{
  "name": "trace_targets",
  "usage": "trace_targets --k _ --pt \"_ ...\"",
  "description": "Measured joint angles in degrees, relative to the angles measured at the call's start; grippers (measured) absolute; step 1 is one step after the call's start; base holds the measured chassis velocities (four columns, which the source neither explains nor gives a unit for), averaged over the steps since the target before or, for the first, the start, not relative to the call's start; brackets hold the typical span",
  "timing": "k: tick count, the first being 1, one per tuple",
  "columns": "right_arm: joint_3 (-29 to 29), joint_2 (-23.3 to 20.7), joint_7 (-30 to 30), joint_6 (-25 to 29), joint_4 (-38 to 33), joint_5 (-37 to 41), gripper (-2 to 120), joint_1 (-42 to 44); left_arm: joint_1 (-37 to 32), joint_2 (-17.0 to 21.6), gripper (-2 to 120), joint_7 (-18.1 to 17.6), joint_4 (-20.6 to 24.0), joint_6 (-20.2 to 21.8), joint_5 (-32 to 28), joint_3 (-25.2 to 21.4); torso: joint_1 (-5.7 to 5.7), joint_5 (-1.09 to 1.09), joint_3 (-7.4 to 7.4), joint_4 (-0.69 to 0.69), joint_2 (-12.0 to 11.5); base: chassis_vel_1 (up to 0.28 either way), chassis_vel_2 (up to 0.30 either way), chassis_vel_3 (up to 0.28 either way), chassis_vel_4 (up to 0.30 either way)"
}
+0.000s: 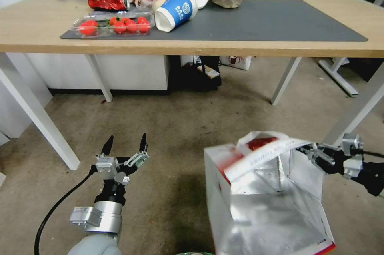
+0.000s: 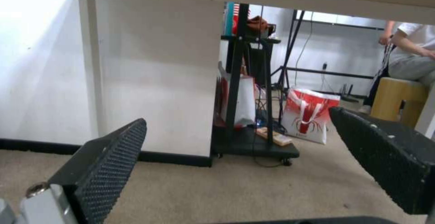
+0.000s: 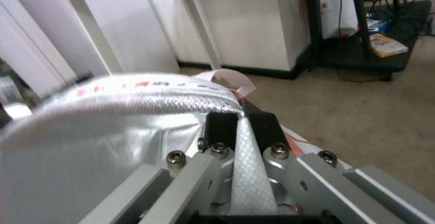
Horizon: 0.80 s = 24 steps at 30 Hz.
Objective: Pick up the food delivery bag from the floor and place it on the table.
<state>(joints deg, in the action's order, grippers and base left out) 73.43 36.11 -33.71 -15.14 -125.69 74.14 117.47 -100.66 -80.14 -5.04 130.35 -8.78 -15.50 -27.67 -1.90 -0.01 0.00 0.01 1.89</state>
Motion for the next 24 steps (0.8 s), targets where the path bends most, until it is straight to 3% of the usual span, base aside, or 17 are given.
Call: trace_targets --k 4,10,24 --pt "1.5 0.4 6.8 -2.5 -5.1 9.0 0 2.3 0.0 0.2 100 -1.0 0.3 1.2 0.0 -0.3 0.0 0.0 0.0 0.0 0.0 0.0 0.0 0.0 0.0" --pt "2.4 0.9 12.5 -4.6 -9.1 14.0 0 4.1 0.2 0.4 100 -1.1 0.4 1.6 0.0 -0.5 0.0 0.01 0.0 -0.01 0.0 0.0 0.0 0.0 0.0" --pt "2.6 1.9 16.8 -6.1 -13.1 16.1 0 6.4 0.7 0.5 100 -1.1 0.4 1.5 -0.5 -1.1 0.0 0.0 -0.02 0.0 0.0 0.0 0.0 0.0 0.0"
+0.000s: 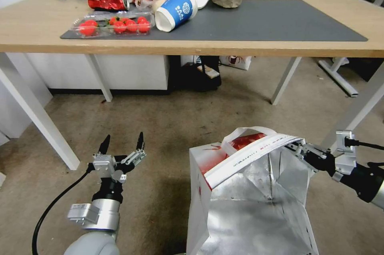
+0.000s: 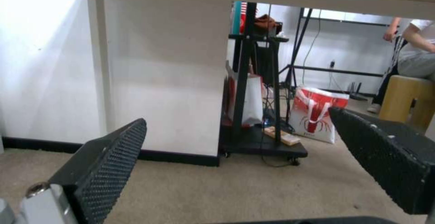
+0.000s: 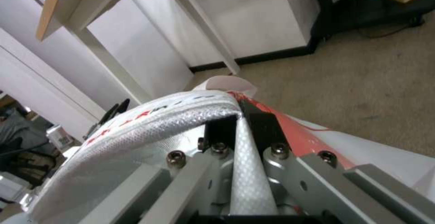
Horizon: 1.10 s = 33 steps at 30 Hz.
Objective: Pick up the food delivery bag from the floor and place it on the table.
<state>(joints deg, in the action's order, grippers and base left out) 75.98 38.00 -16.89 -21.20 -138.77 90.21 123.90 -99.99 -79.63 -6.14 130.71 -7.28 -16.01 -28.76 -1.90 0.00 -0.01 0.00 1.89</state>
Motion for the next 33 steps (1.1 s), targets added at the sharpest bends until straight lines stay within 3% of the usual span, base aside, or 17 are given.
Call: trace_targets --k 23,33 --pt "-2.3 3.0 0.7 -0.4 -3.6 -3.8 0 2.4 -1.2 0.6 100 -1.0 1.9 -0.8 -1.8 0.1 -0.01 0.01 -0.18 0.0 0.1 0.0 0.0 0.0 0.0" --pt "-5.7 3.5 0.7 0.0 -4.2 -6.3 0 1.8 -1.2 0.7 100 -0.6 2.4 -0.5 -2.2 0.3 -0.13 0.0 -2.44 0.0 2.6 0.0 0.0 0.0 0.0"
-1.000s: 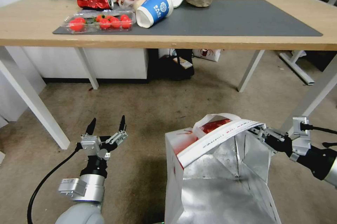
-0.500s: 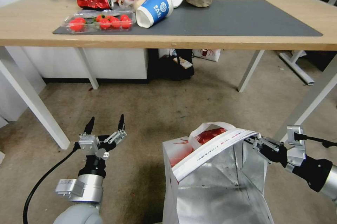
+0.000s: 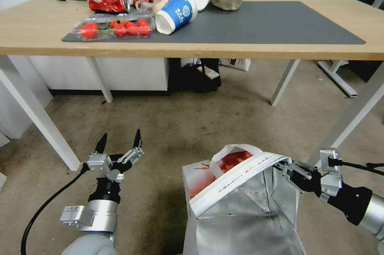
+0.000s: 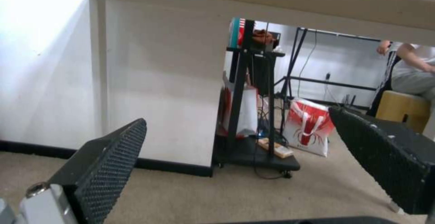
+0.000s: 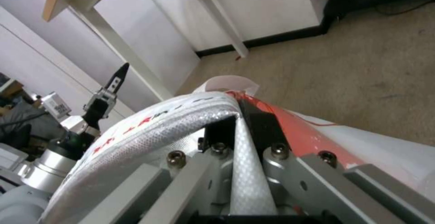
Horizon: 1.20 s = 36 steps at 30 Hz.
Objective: Pick up the food delivery bag from the floor and place it on the table.
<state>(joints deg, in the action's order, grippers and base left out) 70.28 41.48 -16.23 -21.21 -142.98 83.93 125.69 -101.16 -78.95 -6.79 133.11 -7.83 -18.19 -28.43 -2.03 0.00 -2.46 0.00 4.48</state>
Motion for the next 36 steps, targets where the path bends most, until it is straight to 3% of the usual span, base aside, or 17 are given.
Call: trace_targets --k 11,36 --pt "-2.4 0.0 0.2 0.0 0.0 -0.9 0 -1.7 0.2 0.3 100 0.0 0.0 0.2 0.1 -0.3 -0.25 0.0 -2.28 0.0 2.5 0.0 0.0 0.0 0.0" --pt "-2.0 0.4 0.1 0.0 0.1 -1.2 0 -1.7 0.3 0.3 100 -0.1 0.0 0.3 0.8 -0.5 -1.46 0.0 -6.88 0.0 8.3 0.0 0.0 0.0 0.0"
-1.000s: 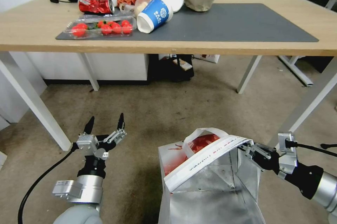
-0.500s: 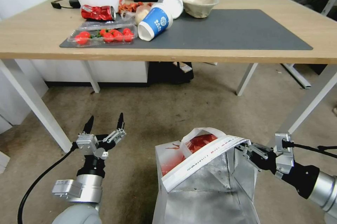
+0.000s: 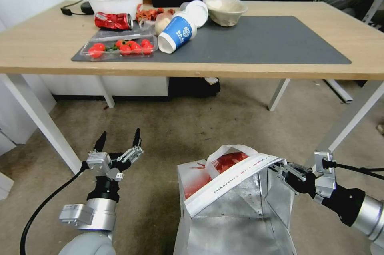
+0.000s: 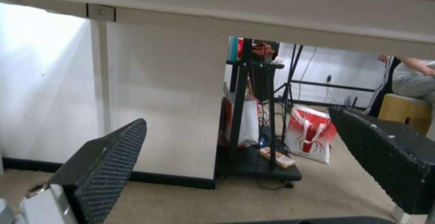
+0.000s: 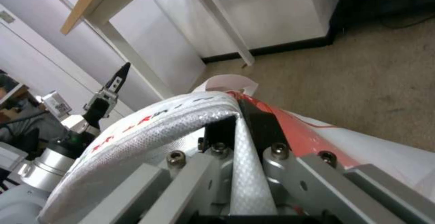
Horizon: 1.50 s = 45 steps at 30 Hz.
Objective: Pick up the food delivery bag from the floor and place it on the table.
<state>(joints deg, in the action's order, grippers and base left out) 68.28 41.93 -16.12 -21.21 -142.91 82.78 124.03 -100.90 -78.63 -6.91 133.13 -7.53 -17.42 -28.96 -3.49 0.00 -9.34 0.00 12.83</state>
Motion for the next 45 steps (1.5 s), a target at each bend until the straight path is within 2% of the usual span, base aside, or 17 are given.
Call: trace_targets --k 32,34,45 --pt "1.5 -0.2 -0.9 0.2 1.1 -0.9 0 0.9 -0.3 -0.1 100 0.0 0.4 0.0 0.8 0.1 -2.06 0.0 -5.14 0.0 7.2 0.0 0.0 0.0 0.0" --pt "1.5 -0.2 -0.9 0.2 1.1 -0.9 0 0.9 -0.3 -0.1 100 0.1 0.4 0.1 0.9 0.1 -2.41 0.0 -5.84 0.0 8.2 0.0 0.0 0.0 0.0" --pt "1.2 -0.3 -0.7 0.2 1.1 -0.9 0 0.6 -0.3 -0.1 100 0.1 0.5 0.1 1.0 0.2 -3.26 0.0 -7.63 0.0 10.9 0.0 0.0 0.0 0.0"
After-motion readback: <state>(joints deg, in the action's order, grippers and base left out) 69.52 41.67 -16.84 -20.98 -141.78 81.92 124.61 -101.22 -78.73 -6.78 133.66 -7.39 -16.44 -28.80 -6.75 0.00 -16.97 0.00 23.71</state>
